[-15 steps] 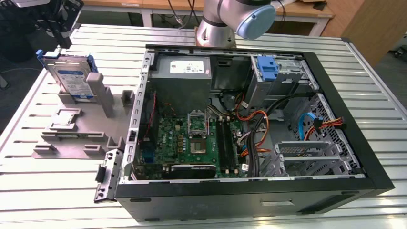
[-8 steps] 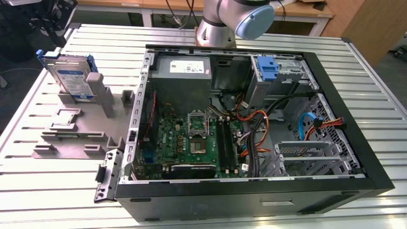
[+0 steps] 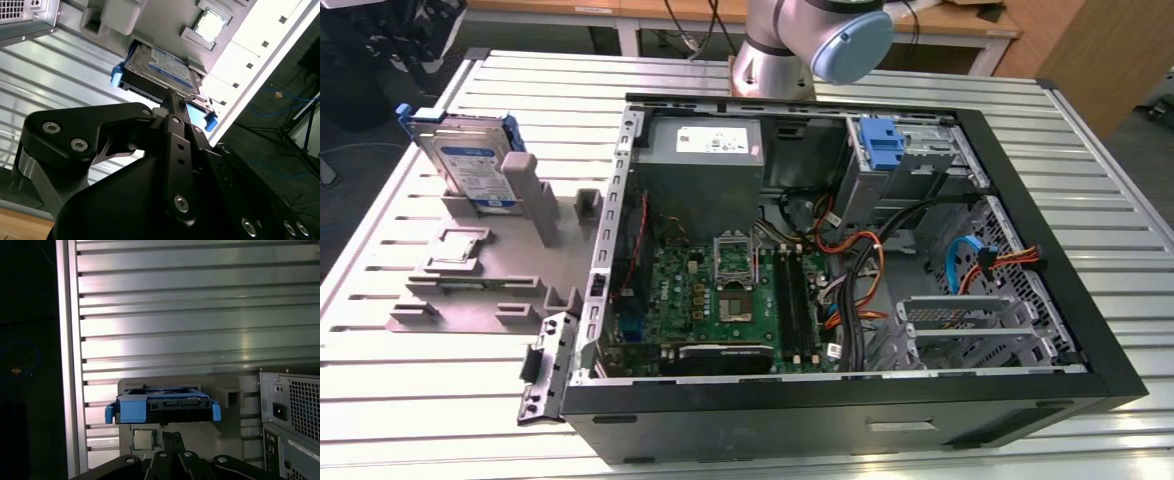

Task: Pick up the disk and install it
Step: 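Reach for the disk, then pick up the disk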

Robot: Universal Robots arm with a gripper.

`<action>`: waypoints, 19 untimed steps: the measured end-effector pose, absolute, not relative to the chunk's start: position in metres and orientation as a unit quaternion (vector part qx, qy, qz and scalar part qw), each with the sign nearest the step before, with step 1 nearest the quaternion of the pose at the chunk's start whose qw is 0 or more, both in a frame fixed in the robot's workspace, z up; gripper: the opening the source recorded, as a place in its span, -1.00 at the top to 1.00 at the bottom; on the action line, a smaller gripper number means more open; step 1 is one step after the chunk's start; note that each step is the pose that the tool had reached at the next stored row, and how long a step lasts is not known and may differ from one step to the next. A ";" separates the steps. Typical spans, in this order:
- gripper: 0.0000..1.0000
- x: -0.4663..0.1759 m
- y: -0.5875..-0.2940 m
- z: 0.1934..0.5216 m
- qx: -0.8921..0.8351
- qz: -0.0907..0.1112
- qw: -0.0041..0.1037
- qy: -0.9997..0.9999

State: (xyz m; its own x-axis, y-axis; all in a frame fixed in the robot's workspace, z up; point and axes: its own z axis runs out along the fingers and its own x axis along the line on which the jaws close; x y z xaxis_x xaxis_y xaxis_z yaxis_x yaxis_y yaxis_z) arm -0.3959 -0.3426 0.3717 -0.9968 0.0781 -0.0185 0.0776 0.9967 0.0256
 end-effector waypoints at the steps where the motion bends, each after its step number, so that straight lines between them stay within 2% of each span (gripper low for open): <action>1: 0.80 -0.398 -0.342 0.371 0.039 0.012 0.010 0.999; 19: 0.80 -0.421 -0.340 0.369 0.039 0.012 0.010 0.999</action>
State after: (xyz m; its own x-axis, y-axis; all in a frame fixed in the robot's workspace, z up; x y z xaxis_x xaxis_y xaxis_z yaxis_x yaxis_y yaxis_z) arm -0.4205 -0.3397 0.3690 -0.9968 0.0781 -0.0185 0.0776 0.9967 0.0256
